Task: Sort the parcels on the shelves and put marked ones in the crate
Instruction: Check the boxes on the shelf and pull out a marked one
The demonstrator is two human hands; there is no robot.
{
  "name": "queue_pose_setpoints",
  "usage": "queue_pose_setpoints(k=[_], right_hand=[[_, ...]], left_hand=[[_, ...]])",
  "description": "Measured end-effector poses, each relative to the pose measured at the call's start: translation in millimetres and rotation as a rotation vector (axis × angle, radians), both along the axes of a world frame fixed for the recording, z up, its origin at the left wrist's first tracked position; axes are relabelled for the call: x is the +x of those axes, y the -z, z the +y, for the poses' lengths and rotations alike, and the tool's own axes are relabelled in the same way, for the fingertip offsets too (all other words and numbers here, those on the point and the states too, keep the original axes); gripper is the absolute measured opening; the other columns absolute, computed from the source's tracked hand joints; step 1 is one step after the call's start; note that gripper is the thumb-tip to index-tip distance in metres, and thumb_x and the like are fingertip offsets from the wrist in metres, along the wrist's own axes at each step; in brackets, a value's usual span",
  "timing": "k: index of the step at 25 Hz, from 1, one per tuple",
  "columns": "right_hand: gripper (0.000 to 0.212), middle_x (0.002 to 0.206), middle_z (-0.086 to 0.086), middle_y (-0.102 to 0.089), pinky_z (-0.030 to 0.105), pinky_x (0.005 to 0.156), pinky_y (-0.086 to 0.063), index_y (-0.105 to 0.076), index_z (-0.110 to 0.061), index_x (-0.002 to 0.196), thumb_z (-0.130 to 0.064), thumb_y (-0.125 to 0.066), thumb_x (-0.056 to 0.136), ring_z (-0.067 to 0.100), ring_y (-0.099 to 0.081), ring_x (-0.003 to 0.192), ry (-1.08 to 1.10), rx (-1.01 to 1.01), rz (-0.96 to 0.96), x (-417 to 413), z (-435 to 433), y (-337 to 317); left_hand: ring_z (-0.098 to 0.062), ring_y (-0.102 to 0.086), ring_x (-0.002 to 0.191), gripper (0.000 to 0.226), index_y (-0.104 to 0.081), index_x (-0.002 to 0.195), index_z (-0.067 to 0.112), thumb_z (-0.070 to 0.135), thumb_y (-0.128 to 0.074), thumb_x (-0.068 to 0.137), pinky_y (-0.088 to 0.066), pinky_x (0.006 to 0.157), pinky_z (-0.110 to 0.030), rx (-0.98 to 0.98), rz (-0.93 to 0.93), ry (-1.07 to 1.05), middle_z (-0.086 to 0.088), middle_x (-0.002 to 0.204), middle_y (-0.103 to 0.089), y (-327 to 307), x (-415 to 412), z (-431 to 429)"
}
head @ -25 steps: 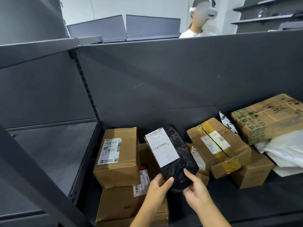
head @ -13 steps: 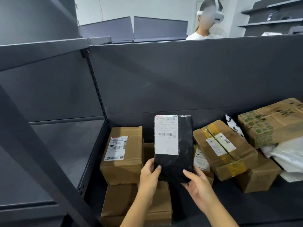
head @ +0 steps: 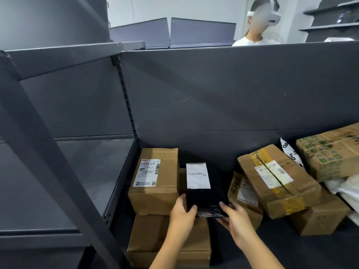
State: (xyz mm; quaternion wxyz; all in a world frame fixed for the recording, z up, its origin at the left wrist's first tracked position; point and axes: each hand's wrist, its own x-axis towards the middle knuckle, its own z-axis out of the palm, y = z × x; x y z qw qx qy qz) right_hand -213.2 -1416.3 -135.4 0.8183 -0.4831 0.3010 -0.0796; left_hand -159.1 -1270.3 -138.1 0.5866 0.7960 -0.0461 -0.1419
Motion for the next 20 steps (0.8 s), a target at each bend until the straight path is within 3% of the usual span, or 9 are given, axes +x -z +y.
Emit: queue_pose_setpoints(k=[4,7,9,10,12,14,16,17,20], right_hand=[[0.019,0.105,0.011,-0.061,0.033,0.069,-0.05,-0.056,-0.011,0.108,-0.001,-0.049,0.093,0.03,-0.058,0.1,-0.094,-0.084,0.165,14.0,6.9,21.7],[0.044,0.132,0.009,-0.051,0.037,0.095,-0.046,-0.04,-0.012,0.137,-0.004,-0.047,0.095,0.03,-0.05,0.123,-0.286,-0.357,0.259,20.9,13.2,37.2],[0.065,0.151,0.004,-0.034,0.03,0.108,-0.033,-0.015,-0.015,0.15,-0.009,-0.048,0.095,0.024,-0.037,0.136,-0.423,-0.641,0.272,22.2,15.4,39.9],[0.07,0.154,0.003,-0.027,0.027,0.109,-0.029,-0.006,-0.016,0.151,-0.01,-0.047,0.095,0.022,-0.032,0.139,-0.474,-0.747,0.272,22.8,16.9,38.6],[0.075,0.158,0.003,-0.013,0.023,0.111,-0.023,0.002,-0.016,0.151,-0.006,-0.046,0.095,0.019,-0.023,0.143,-0.534,-0.826,0.276,25.7,18.9,39.3],[0.075,0.16,0.003,0.004,0.023,0.114,-0.013,0.006,-0.015,0.15,-0.003,-0.043,0.095,0.018,-0.008,0.147,-0.589,-0.895,0.288,30.6,18.7,42.0],[0.074,0.159,0.002,0.014,0.021,0.113,-0.016,0.008,-0.014,0.15,-0.006,-0.042,0.096,0.017,-0.003,0.147,-0.633,-0.995,0.288,34.9,16.1,45.4],[0.074,0.158,0.002,0.017,0.019,0.111,-0.02,0.008,-0.014,0.15,-0.008,-0.042,0.096,0.017,-0.003,0.147,-0.657,-1.044,0.279,37.0,14.8,45.8],[0.067,0.158,0.001,0.015,0.026,0.116,-0.015,0.0,-0.019,0.151,-0.012,-0.039,0.097,0.02,0.005,0.147,-0.764,-1.17,0.267,41.4,15.9,51.0]], left_hand=[[-0.028,-0.032,0.138,0.056,-0.036,0.141,0.019,0.02,-0.054,0.088,-0.03,0.114,-0.033,0.307,0.005,0.11,-0.012,0.146,-0.025,23.9,-13.8,4.9],[-0.027,-0.003,0.148,0.056,-0.031,0.145,0.026,0.025,-0.046,0.091,-0.018,0.117,-0.036,0.572,-0.181,0.222,0.0,0.158,0.001,35.4,-25.9,9.4],[-0.019,-0.014,0.147,0.053,-0.048,0.134,0.034,0.029,-0.042,0.082,-0.024,0.115,-0.041,0.78,-0.529,0.227,-0.001,0.155,-0.017,48.8,-30.5,10.6],[-0.015,-0.018,0.146,0.054,-0.057,0.121,0.039,0.036,-0.04,0.07,-0.023,0.115,-0.04,0.869,-0.565,0.244,-0.003,0.144,-0.037,56.1,-30.7,9.7],[-0.013,0.003,0.148,0.056,-0.06,0.108,0.035,0.041,-0.034,0.059,-0.002,0.118,-0.032,0.937,-0.554,0.354,0.007,0.121,-0.063,73.9,-29.0,7.9],[-0.014,0.015,0.147,0.047,-0.052,0.112,0.026,0.032,-0.025,0.074,0.007,0.116,-0.027,0.967,-0.609,0.35,0.007,0.138,-0.055,93.9,-25.7,18.7],[-0.015,0.014,0.147,0.051,-0.049,0.115,0.023,0.032,-0.008,0.086,0.006,0.116,-0.027,0.889,-0.684,0.388,0.007,0.153,-0.032,103.1,-22.2,15.6],[-0.019,0.009,0.148,0.052,-0.049,0.114,0.022,0.032,-0.006,0.087,0.001,0.116,-0.028,0.88,-0.605,0.4,0.01,0.15,-0.034,102.5,-17.3,8.3],[-0.02,-0.007,0.147,0.062,-0.042,0.129,0.003,0.036,-0.033,0.078,-0.023,0.107,-0.023,0.831,-0.68,0.145,0.013,0.154,-0.02,93.4,-2.2,-6.0]])
